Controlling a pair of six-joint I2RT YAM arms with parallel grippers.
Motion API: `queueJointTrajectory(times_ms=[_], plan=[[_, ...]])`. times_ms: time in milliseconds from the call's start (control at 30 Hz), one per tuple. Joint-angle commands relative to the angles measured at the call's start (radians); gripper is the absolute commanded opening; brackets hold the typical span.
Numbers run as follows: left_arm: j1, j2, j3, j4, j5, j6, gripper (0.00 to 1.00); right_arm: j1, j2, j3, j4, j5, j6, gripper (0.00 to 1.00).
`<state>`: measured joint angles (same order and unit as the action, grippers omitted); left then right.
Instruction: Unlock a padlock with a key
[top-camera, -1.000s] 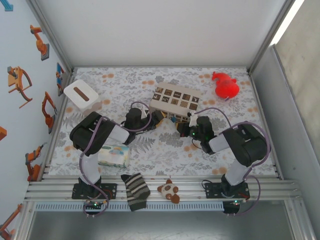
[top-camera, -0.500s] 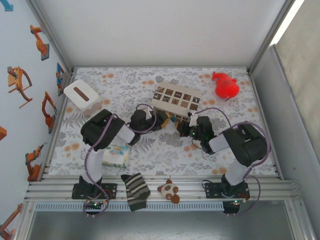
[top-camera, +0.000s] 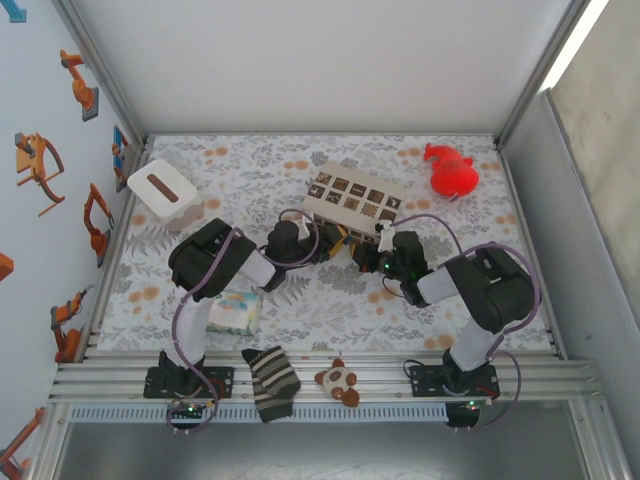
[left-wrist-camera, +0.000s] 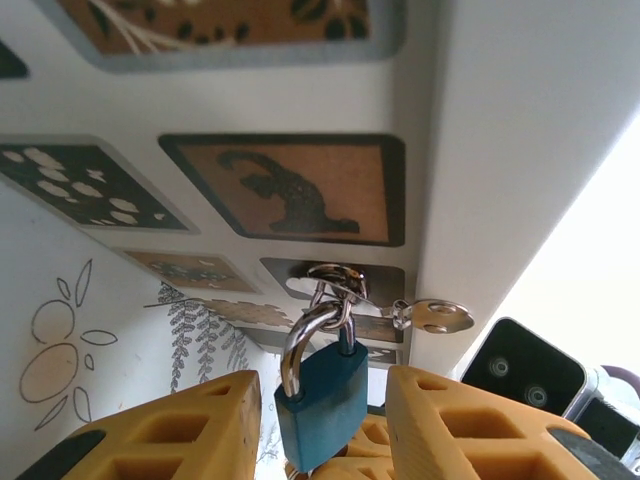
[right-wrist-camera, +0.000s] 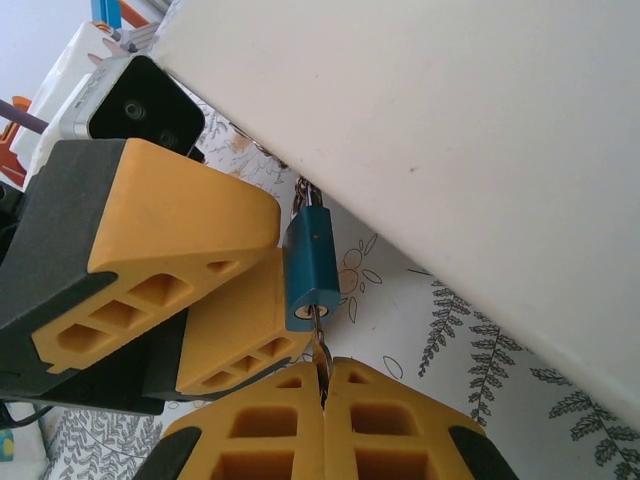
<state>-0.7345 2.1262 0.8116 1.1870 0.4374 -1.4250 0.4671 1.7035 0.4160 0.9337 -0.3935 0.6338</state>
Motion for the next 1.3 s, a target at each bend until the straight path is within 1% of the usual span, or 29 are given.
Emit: queueJointTrajectory(times_ms=[0, 167, 300, 500, 733, 933, 1267], plan=[[-0.009, 0.028, 0.020, 0.046, -0.001, -0.017, 0.36, 0.016, -0.022, 0.033, 0.016, -0.036, 0.014, 0.00], [-0.009, 0.022, 0.021, 0.045, -0.015, -0.011, 0.31, 0.022, -0.042, 0.044, -0.033, -0.029, 0.017, 0.00], [-0.009, 0.013, 0.024, 0.023, -0.020, 0.003, 0.26, 0.025, -0.047, 0.048, -0.040, -0.033, 0.032, 0.00], [-0.008, 0.009, 0.009, 0.036, -0.041, 0.005, 0.20, 0.029, -0.059, 0.046, -0.058, -0.018, 0.063, 0.00], [-0.014, -0.008, 0.003, 0.038, -0.048, 0.019, 0.13, 0.036, -0.067, 0.047, -0.059, -0.025, 0.183, 0.00], [-0.020, -0.005, -0.012, 0.047, -0.055, 0.026, 0.12, 0.035, -0.081, 0.049, -0.059, -0.044, 0.292, 0.00], [-0.026, 0.000, -0.022, 0.069, -0.057, 0.017, 0.06, 0.011, -0.084, 0.075, -0.062, -0.076, 0.353, 0.00]])
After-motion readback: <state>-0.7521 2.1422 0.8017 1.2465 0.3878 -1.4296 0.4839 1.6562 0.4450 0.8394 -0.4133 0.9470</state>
